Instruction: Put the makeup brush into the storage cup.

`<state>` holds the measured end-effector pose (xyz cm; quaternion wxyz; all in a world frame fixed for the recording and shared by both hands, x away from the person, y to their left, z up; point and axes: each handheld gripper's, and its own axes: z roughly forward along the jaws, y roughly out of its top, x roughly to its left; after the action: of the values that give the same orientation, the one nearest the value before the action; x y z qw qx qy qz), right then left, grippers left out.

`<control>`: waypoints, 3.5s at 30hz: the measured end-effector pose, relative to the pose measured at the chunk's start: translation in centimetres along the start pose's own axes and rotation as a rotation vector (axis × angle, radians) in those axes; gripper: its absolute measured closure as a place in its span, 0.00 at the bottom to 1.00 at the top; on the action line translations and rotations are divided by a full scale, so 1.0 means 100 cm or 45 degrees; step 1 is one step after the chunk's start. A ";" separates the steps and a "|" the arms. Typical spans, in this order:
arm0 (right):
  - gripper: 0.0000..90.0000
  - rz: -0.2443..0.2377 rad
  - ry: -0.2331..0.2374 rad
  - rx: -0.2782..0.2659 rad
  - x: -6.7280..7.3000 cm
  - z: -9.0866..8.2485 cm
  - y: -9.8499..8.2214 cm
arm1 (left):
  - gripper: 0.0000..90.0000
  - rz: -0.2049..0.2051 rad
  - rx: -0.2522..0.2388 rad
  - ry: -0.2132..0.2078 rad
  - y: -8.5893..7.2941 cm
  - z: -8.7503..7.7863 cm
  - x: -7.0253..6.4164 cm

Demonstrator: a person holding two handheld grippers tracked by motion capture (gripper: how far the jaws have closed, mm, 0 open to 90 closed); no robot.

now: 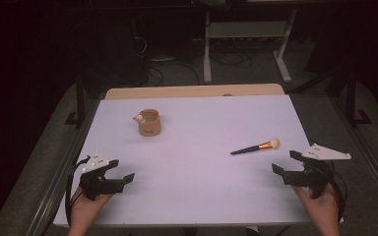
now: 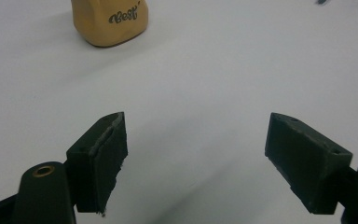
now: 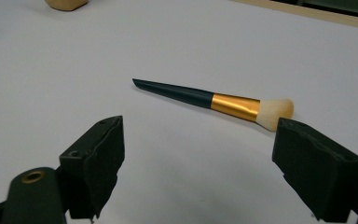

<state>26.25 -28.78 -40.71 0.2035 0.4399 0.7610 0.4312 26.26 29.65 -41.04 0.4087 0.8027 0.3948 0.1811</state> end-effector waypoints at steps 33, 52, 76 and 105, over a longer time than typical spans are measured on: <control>0.15 -0.093 0.077 0.050 -0.010 0.015 0.032 | 0.23 0.011 0.000 -0.011 0.002 0.000 -0.004; 0.16 -0.345 0.221 0.377 -0.031 0.064 0.105 | 0.23 0.000 -0.015 0.004 0.003 -0.001 -0.003; 0.42 -0.673 0.438 0.840 -0.039 0.144 0.100 | 0.23 -0.001 -0.012 0.004 0.002 0.000 0.001; 0.81 -0.809 0.480 0.937 -0.036 0.161 0.091 | 0.23 -0.002 -0.005 0.001 0.003 0.001 -0.003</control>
<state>43.76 -21.92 -42.16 0.0158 0.1444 0.9816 0.1239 26.34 29.25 -40.85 0.4103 0.8014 0.3954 0.1819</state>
